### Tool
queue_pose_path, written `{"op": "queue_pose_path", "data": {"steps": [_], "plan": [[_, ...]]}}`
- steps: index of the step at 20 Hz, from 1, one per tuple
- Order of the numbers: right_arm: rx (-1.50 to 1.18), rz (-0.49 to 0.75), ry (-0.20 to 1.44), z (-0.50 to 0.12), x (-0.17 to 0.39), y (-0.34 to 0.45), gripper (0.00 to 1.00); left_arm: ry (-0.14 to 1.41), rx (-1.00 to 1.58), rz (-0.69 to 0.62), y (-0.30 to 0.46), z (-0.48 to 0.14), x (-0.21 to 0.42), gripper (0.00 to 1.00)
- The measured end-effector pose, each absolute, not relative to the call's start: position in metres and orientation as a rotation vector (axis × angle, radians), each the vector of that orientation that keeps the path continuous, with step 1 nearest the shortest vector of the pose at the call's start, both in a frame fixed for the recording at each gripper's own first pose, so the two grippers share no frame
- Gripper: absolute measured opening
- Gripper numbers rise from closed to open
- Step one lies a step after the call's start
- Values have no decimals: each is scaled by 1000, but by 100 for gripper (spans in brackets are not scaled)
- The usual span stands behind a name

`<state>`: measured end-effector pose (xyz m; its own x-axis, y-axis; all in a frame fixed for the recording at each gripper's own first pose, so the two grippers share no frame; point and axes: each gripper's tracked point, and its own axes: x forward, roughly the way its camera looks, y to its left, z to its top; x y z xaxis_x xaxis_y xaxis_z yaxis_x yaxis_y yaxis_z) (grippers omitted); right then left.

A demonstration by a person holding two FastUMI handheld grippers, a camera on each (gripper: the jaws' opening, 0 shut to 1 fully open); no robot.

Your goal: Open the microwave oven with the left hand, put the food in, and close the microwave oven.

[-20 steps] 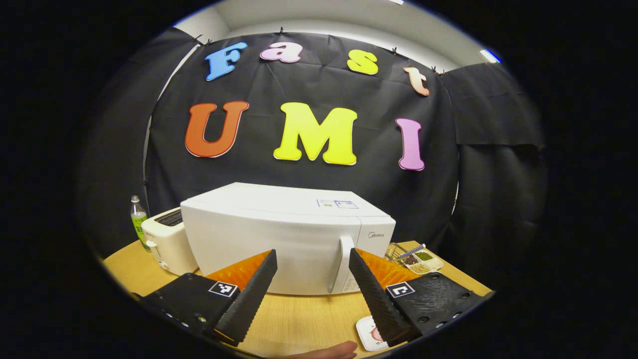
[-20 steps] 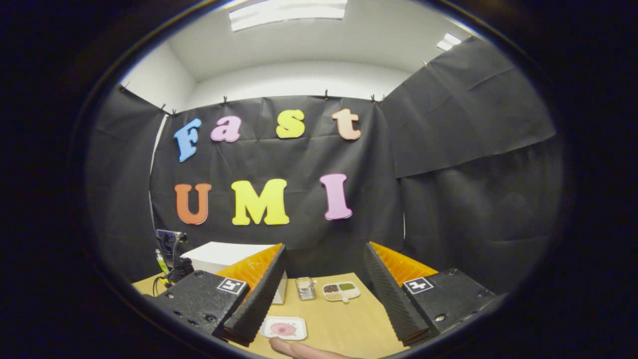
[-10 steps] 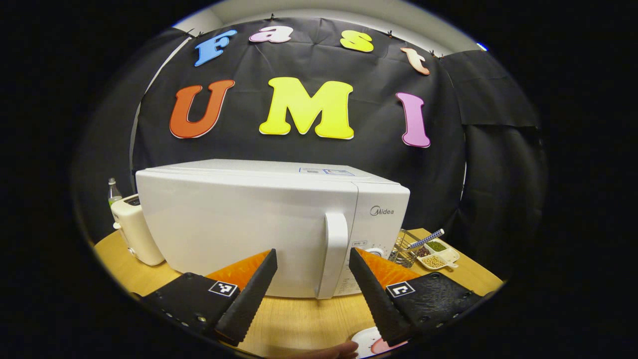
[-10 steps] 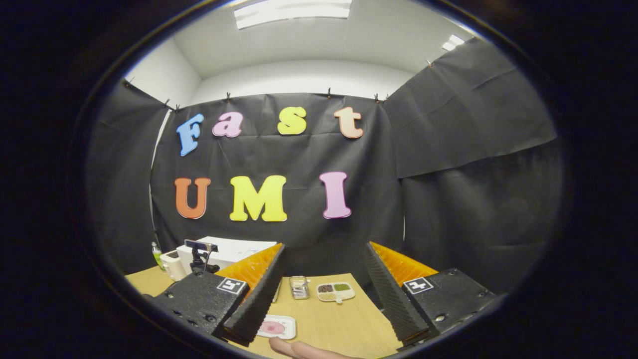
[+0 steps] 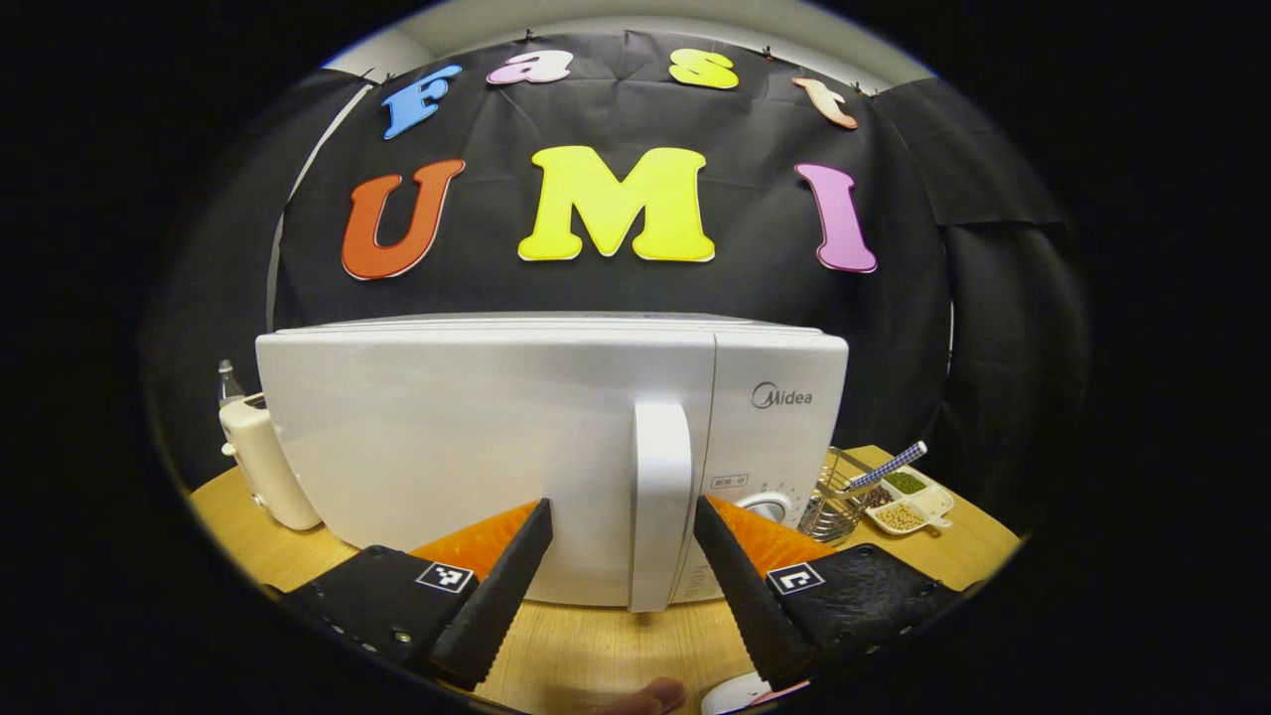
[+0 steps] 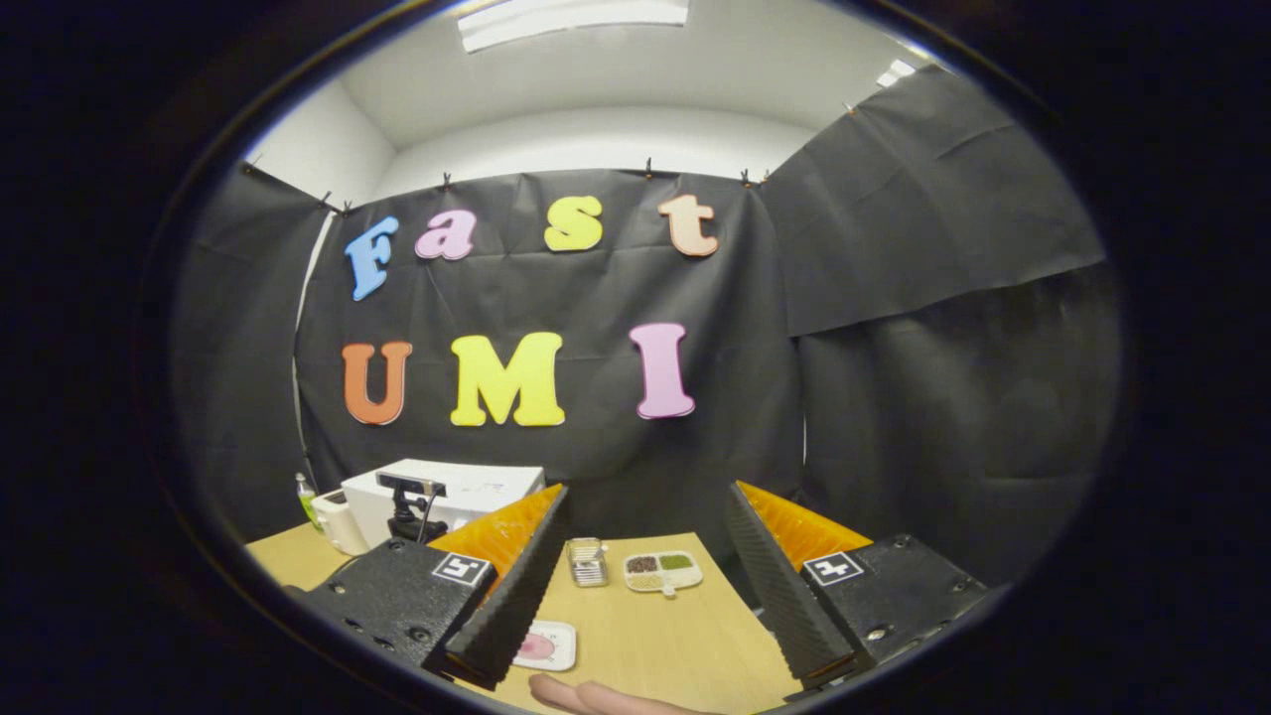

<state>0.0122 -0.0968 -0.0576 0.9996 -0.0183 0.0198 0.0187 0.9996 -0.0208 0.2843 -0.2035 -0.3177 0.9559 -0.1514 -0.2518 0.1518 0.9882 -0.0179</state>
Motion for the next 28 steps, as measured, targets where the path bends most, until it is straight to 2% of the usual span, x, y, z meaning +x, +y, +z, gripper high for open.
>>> {"op": "queue_pose_path", "data": {"steps": [1, 2, 5, 7, 9, 10, 13, 14, 15, 16, 27, 28], "plan": [[-11, -29, -17, -59, 12, -100, 99, 271, -7, -147, -203, -320, 284, 88], [3, -46, -19, -59, 13, -106, 99, 269, -16, -148, -203, -319, 285, 80], [13, -60, -17, -65, 14, -109, 99, 262, -17, -151, -204, -320, 285, 77], [33, -66, 4, -73, 17, -113, 99, 268, -29, -184, -213, -320, 286, 68], [55, -70, 27, -81, 19, -115, 99, 268, -32, -219, -223, -321, 282, 45], [63, -75, 44, -86, 20, -116, 99, 260, -14, -217, -221, -319, 282, 28], [67, -82, 72, -93, 21, -116, 99, 265, 14, -218, -220, -322, 280, 28], [64, -90, 71, -92, 21, -119, 99, 269, 17, -224, -221, -322, 280, 22], [62, -98, 63, -90, 20, -121, 99, 274, 18, -231, -221, -325, 279, 23], [59, -101, 54, -87, 18, -121, 99, 276, 21, -240, -221, -326, 277, 17], [34, -87, 13, -75, 3, -108, 99, 285, 11, -299, -219, -324, 265, 17], [38, -82, 13, -75, 3, -106, 98, 284, 27, -287, -219, -326, 266, 11]]}}
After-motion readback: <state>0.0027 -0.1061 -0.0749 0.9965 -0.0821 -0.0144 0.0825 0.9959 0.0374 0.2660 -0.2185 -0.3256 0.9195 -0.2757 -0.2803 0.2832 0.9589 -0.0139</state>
